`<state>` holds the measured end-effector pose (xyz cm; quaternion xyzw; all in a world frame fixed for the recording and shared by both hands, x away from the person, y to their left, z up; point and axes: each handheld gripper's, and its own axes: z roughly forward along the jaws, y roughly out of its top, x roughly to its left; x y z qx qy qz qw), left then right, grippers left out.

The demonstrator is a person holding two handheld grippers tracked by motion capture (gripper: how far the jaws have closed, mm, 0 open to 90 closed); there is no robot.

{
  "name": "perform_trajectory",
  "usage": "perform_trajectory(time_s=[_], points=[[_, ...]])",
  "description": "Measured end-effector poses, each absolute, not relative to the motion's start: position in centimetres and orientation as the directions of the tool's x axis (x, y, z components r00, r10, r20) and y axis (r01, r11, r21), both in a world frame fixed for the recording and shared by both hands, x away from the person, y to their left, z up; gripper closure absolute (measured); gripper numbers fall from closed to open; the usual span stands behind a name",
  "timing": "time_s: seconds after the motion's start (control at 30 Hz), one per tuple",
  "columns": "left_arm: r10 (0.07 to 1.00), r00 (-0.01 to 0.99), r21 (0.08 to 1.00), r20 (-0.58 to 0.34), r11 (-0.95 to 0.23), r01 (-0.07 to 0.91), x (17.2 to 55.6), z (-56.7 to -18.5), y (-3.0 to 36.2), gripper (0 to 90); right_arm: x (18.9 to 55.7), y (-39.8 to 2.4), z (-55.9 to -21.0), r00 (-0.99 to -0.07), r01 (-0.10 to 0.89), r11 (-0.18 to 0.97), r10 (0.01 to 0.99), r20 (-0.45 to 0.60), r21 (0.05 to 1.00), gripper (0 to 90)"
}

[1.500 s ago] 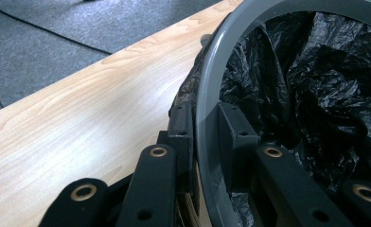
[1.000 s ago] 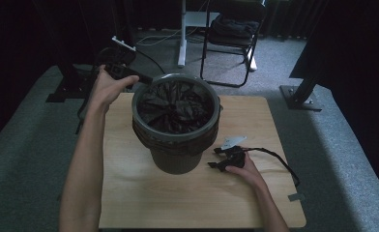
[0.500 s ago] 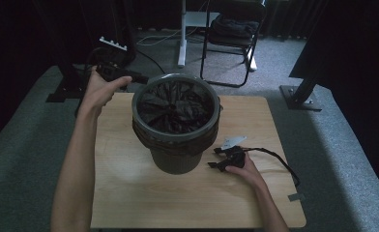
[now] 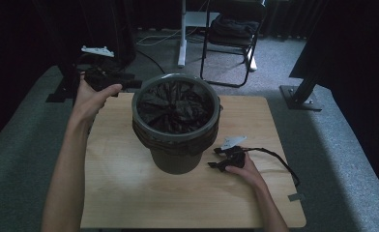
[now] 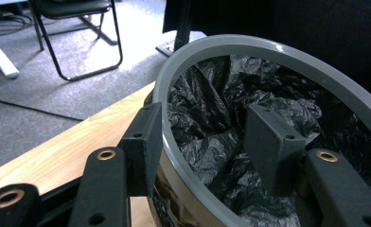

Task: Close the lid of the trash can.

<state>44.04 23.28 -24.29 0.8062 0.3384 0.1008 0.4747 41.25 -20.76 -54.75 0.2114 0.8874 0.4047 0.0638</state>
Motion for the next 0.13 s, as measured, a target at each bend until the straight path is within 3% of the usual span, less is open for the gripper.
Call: perform_trajectory(time_s=[0.13], points=[[0.651, 0.746, 0.839, -0.14, -0.323, 0.439, 43.39, -24.33, 23.4, 48.0, 41.26, -20.76, -54.75, -0.902, 0.324, 0.583, 0.427, 0.058, 0.745, 26.4]])
